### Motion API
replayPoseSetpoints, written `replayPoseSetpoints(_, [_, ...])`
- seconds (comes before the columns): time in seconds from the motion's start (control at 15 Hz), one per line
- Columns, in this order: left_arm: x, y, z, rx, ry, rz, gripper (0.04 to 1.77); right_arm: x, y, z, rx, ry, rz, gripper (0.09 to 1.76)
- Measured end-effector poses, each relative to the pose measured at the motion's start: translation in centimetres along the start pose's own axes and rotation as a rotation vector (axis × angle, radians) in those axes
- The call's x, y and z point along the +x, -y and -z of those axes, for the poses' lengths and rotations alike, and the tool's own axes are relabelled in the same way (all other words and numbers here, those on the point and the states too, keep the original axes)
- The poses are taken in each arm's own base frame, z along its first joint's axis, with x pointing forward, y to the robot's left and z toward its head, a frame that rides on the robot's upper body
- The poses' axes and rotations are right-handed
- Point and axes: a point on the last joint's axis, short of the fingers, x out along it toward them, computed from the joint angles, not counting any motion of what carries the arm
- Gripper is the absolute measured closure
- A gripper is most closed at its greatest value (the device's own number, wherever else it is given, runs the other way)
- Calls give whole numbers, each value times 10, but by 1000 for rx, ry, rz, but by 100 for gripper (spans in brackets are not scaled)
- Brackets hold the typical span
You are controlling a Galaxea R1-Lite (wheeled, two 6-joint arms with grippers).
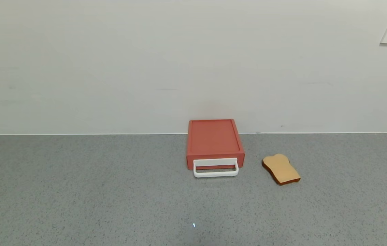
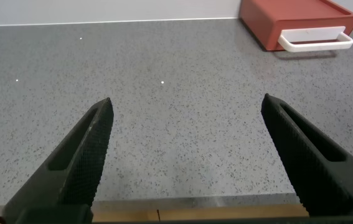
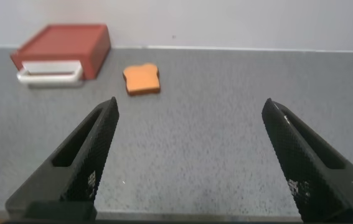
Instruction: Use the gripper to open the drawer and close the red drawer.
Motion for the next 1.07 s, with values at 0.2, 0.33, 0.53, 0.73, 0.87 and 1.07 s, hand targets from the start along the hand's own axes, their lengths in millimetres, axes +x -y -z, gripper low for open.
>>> replayPoseSetpoints(0.2, [0,0,0,0,0,0,9,10,0,29,-24,-65,-31,15])
replayPoseSetpoints(0.33, [0,0,0,0,0,0,9,12,0,35,-9,-80,-36,15])
replayPoseSetpoints(0.53, [0,0,0,1,0,0,9,12,0,37,35,-89,-35,15])
replayPoseSetpoints(0.73, [0,0,0,-2,0,-1,9,12,1,38,37,-95,-9,15])
replayPoseSetpoints(0.87, [0,0,0,0,0,0,9,12,1,38,34,-97,-10,15])
replayPoseSetpoints(1.07, [0,0,0,0,0,-1,9,14,1,42,-8,-107,10,15])
